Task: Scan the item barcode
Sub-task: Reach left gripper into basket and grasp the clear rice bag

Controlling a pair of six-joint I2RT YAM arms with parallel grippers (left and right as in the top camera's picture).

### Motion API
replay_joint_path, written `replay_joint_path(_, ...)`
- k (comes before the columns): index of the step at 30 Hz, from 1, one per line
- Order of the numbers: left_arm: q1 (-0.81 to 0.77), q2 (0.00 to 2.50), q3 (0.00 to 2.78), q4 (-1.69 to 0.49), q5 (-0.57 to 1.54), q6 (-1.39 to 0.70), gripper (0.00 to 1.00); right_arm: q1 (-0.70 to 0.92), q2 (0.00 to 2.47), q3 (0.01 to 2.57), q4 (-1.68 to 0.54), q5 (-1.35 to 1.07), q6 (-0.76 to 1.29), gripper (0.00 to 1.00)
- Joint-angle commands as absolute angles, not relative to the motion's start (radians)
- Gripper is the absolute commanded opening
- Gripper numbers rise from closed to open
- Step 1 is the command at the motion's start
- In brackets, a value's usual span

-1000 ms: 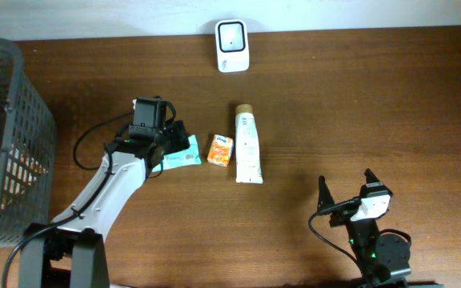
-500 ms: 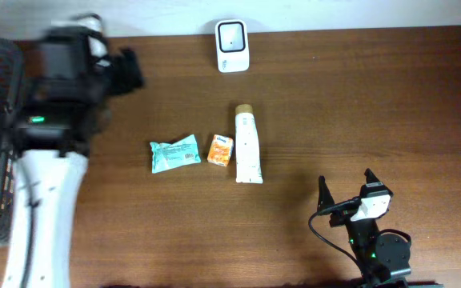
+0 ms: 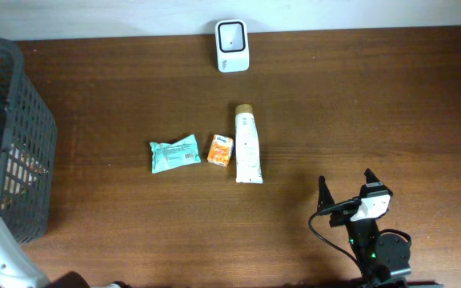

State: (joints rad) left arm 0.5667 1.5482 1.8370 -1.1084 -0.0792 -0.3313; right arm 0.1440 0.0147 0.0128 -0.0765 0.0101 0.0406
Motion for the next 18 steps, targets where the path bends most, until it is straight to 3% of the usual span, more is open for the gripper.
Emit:
replay_joint_path(1,0.624,1.613,1.811,-1.130,-0.116,-0.344,0.75,0.143,0.009,0.006,-0.081,0.011,0.033,0.98)
replay_joint_path(3,0.654,1.640,1.744,-1.092,-0.150,-0.344,0.78,0.143,0.009,0.006,-0.081,0.011,0.033,0.98)
replay_joint_path(6,0.694,1.694,1.672,-1.021,-0.146,-0.289,0.89,0.143,0.009,0.006,-0.081,0.011,0.033,0.98)
replay_joint_path(10,0.706,1.799,1.654,-0.982,-0.146,-0.120,0.90,0.143,0.009,0.006,-0.081,0.011,0.033,0.98)
replay_joint_path(18,0.743,1.919,1.633,-0.972,-0.158,-0.083,0.87,0.143,0.009,0.006,-0.081,0.011,0.033,0.98)
